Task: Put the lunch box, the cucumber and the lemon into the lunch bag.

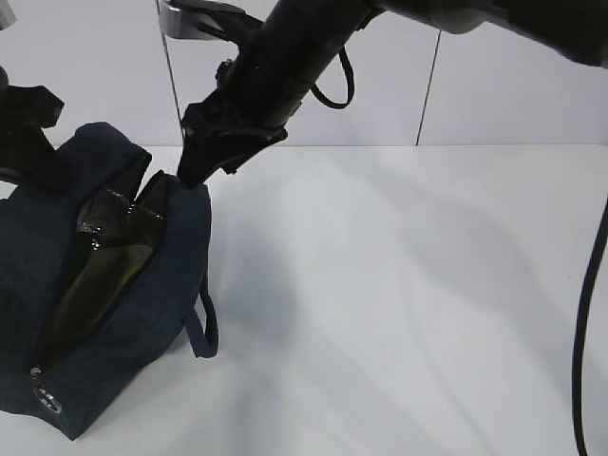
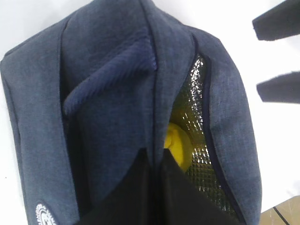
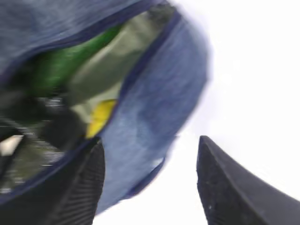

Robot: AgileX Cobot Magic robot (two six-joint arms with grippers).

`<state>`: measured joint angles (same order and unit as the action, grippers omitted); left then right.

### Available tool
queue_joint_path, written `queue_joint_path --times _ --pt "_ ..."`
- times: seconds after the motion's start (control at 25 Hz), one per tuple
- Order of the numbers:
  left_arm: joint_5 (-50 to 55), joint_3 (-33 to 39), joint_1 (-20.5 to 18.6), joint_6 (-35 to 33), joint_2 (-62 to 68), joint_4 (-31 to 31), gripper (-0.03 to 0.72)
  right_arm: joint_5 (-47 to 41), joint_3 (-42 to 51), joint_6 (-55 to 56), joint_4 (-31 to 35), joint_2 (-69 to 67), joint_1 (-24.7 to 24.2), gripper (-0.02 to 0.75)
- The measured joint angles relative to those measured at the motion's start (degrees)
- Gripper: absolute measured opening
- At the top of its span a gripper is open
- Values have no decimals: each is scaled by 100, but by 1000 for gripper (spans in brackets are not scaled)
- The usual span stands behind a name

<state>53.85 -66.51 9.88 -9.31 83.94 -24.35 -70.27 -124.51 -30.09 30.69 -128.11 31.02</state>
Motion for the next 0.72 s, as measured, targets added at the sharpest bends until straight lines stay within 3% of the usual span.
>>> queue_joint_path --times 0.16,0.4,0.72 --pt "-8 0 0 0 0 0 -7 -34 28 491 -312 0 -20 481" --pt "-12 0 0 0 0 10 -7 -34 597 511 777 14 -213 465" --pt "-91 0 0 0 0 10 -7 -10 1712 81 980 759 -237 397"
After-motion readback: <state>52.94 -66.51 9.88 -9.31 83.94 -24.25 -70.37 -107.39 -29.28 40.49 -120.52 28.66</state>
